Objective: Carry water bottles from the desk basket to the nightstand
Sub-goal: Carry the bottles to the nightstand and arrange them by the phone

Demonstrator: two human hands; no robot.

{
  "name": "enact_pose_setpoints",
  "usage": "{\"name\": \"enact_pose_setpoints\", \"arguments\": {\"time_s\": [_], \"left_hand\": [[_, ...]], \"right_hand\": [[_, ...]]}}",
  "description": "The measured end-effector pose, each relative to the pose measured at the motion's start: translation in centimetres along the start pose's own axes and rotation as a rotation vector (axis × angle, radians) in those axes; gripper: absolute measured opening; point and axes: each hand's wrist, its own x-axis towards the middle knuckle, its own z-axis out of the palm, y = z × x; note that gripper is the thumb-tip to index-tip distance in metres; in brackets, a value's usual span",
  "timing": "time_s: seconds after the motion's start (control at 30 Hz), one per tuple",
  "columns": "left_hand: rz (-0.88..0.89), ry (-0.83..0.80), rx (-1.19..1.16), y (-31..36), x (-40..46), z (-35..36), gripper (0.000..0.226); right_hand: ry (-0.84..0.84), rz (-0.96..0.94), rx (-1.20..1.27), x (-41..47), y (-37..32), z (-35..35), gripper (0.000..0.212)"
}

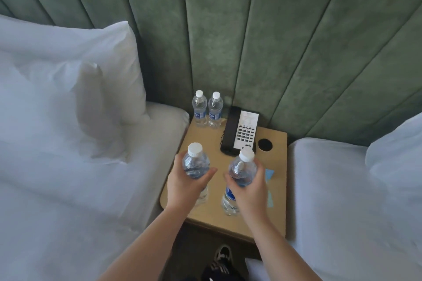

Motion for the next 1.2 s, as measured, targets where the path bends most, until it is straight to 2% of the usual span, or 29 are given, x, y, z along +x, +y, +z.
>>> {"name": "enact_pose_setpoints", "arguments": {"time_s": [0.1, 0.27, 0.5, 0.6, 0.7, 1.03, 1.2], "left_hand": [[-0.031, 0.035, -0.030, 0.2, 3.3, 1.5, 0.081], [-0.092, 0.054, -0.009, -0.9, 8.9, 3.7, 0.063], [-0.095, -0.021, 0.159, -5.5, 17.6, 4.7, 0.069], [-0.048, -0.014, 0.266, -8.1, 20.8, 4.9, 0.076], [-0.044, -0.037, 0.270, -10.4, 23.3, 5.3, 0.077], [-0.052, -0.163, 0.268, -13.4, 24.2, 6.2, 0.069], [-0.047, -0.255, 0.229, -13.2, 23.6, 5.5, 0.086]], "right_hand": [[-0.043, 0.004, 0.016, 3.8, 0.7, 1.1, 0.069], [-0.092, 0.065, 0.023, 8.9, 2.1, 4.0, 0.071], [-0.227, 0.171, -0.051, 15.2, 5.8, 10.3, 0.076], [-0.252, 0.195, -0.064, 16.9, 7.5, 12.7, 0.075], [-0.257, 0.183, -0.077, 18.0, 8.9, 14.6, 0.071], [-0.239, 0.190, -0.145, 18.6, 10.7, 16.0, 0.072], [-0.248, 0.176, -0.179, 18.0, 11.3, 16.1, 0.082]]}}
